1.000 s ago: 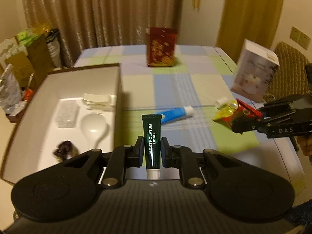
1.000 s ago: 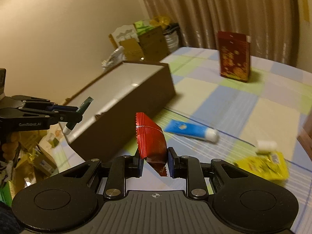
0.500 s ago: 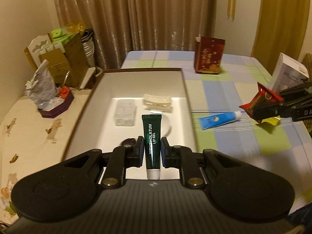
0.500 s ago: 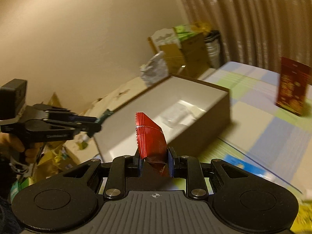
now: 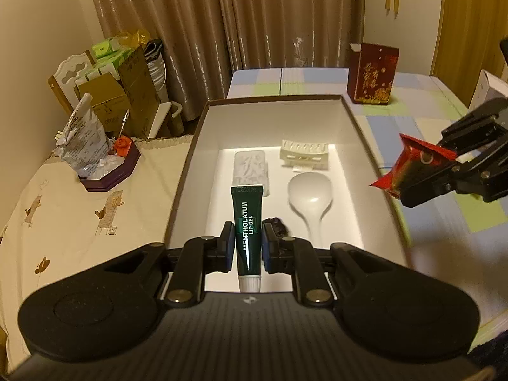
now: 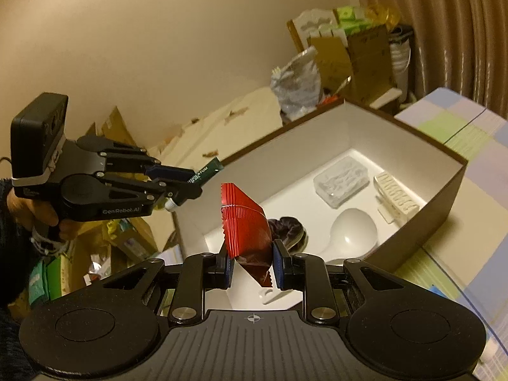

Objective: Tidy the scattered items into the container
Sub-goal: 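Carry the lip balm and red packet into the box and release both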

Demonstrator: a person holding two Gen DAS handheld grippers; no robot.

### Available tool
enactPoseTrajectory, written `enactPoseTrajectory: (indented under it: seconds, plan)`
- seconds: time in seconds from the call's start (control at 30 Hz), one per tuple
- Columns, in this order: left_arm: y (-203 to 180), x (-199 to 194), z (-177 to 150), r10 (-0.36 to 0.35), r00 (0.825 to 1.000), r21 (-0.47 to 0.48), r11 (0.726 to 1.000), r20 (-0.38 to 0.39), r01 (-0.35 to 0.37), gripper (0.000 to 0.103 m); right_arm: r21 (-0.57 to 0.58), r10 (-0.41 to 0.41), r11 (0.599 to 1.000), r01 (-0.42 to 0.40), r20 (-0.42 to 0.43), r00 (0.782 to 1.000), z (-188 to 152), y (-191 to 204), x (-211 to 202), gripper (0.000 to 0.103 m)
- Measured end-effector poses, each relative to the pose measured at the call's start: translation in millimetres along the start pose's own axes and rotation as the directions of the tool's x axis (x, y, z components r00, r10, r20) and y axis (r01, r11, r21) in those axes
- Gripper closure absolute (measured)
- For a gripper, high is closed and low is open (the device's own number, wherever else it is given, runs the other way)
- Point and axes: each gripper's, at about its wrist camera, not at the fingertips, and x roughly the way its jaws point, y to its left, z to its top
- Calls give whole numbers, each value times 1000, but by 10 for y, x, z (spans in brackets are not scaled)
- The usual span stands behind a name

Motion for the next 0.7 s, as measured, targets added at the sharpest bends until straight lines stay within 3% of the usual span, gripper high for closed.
enactPoseTrajectory:
  seconds: [0.23,0.5,0.7]
  plan:
    - [167,366,-7,-29,997,41,999,-71,32,89,-26,-25,999,22,-121,992,63,-132,386,76]
    - [286,758,-13,-66,986,66,995,-154,77,89,-120,-48,993,15,-284,958,81,-184,702,76]
    - [294,918,-78,-104,971,79,989,-216,124,86,-172,-62,985,1,-349,935,115,-211,768,76]
